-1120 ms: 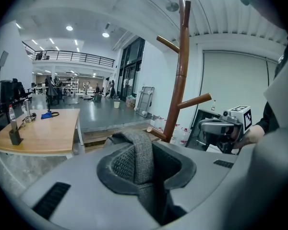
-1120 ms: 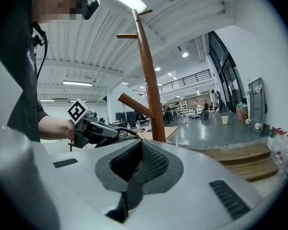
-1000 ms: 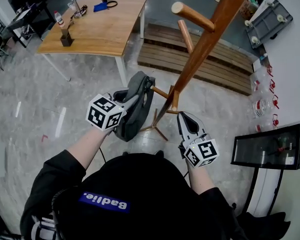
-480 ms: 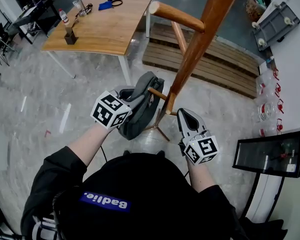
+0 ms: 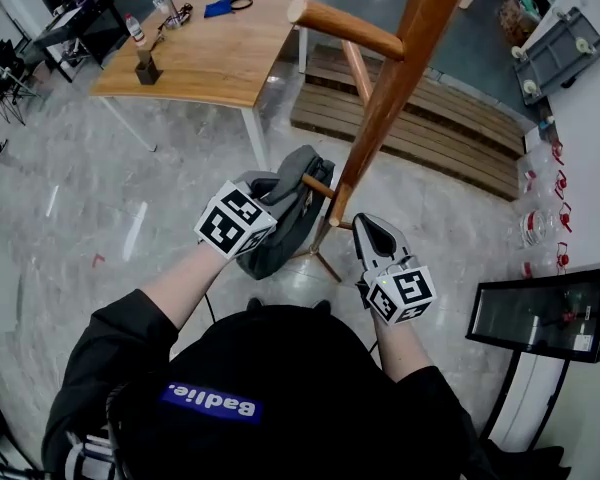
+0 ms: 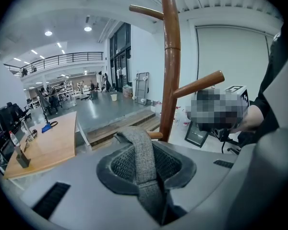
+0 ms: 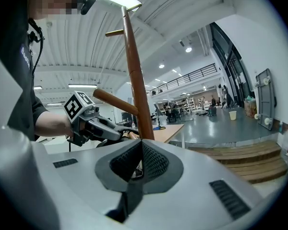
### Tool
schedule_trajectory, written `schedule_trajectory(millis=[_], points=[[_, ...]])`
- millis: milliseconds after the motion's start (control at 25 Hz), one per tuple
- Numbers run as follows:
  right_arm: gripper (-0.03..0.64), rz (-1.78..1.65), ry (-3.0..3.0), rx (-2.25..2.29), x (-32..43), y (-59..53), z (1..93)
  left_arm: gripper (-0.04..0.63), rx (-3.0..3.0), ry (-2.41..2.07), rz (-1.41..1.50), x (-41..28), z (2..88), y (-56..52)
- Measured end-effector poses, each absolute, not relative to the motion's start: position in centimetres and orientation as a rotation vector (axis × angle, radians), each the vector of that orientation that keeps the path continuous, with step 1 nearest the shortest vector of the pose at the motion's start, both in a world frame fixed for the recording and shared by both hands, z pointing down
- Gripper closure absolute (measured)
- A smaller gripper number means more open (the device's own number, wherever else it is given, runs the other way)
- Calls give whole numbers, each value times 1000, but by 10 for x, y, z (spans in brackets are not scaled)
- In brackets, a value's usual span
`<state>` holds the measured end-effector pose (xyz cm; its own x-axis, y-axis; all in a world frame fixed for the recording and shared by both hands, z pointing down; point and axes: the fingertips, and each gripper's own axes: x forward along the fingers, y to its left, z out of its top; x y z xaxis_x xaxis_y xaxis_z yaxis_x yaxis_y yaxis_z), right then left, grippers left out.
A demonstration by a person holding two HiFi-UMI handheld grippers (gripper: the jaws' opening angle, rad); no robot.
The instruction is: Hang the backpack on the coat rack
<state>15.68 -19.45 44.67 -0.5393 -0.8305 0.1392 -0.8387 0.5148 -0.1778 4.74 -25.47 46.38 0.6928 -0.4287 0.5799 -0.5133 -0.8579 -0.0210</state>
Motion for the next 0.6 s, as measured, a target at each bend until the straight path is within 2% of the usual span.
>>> schedule_trajectory(millis=[600], points=[[612,335,-2675,1436,149,-218,461,502,2772,-746,1054,63,472,-249]])
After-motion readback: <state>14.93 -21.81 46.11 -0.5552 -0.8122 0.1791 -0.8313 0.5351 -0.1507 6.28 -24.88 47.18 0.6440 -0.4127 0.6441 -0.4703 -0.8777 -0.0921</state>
